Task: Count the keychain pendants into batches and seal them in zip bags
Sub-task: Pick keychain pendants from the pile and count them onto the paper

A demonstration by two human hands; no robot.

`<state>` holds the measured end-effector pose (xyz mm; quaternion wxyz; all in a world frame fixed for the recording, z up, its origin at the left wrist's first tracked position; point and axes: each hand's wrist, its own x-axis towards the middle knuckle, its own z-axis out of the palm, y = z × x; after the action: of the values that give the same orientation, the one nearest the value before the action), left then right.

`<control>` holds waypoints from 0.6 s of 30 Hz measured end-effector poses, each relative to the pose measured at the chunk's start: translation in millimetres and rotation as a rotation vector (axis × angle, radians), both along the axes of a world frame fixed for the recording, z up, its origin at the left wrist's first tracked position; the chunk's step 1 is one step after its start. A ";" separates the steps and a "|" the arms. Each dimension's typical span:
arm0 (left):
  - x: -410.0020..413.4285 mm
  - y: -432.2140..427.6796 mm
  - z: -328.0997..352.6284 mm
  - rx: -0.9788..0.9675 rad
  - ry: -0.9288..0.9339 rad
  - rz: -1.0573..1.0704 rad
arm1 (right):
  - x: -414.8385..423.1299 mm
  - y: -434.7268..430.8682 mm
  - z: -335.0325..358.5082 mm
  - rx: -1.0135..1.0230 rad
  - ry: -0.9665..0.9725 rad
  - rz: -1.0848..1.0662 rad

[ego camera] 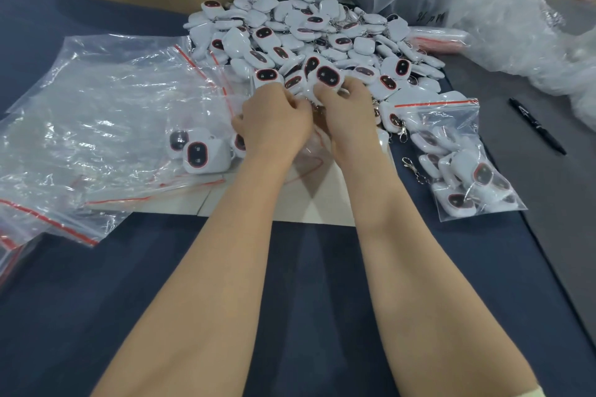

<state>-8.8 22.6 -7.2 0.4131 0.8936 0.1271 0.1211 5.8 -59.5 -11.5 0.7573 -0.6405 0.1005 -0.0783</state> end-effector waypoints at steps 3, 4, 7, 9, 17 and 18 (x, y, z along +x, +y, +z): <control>-2.1 1.2 4.1 -0.125 -0.072 0.060 | -1.7 -2.1 0.3 -0.289 0.028 0.070; -2.5 1.4 4.4 -0.156 -0.108 0.067 | -3.2 -2.8 2.0 -0.395 0.037 0.089; -3.9 -0.1 4.5 -0.201 -0.256 0.054 | -8.7 -6.3 9.7 -0.547 0.026 0.160; -5.9 -3.5 4.3 -0.176 -0.355 0.023 | -11.2 -8.1 12.5 -0.587 -0.007 0.229; -8.5 -8.7 1.3 -0.135 -0.473 -0.045 | -18.9 -9.1 16.0 -0.354 0.023 0.495; -6.8 -8.5 -0.9 -0.132 -0.437 -0.054 | -16.7 -10.0 16.5 -0.450 0.018 0.420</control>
<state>-15.6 14.1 -8.1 0.4913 0.8204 0.0183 0.2919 -10.9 -69.6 5.0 0.5949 -0.7997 -0.0472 0.0656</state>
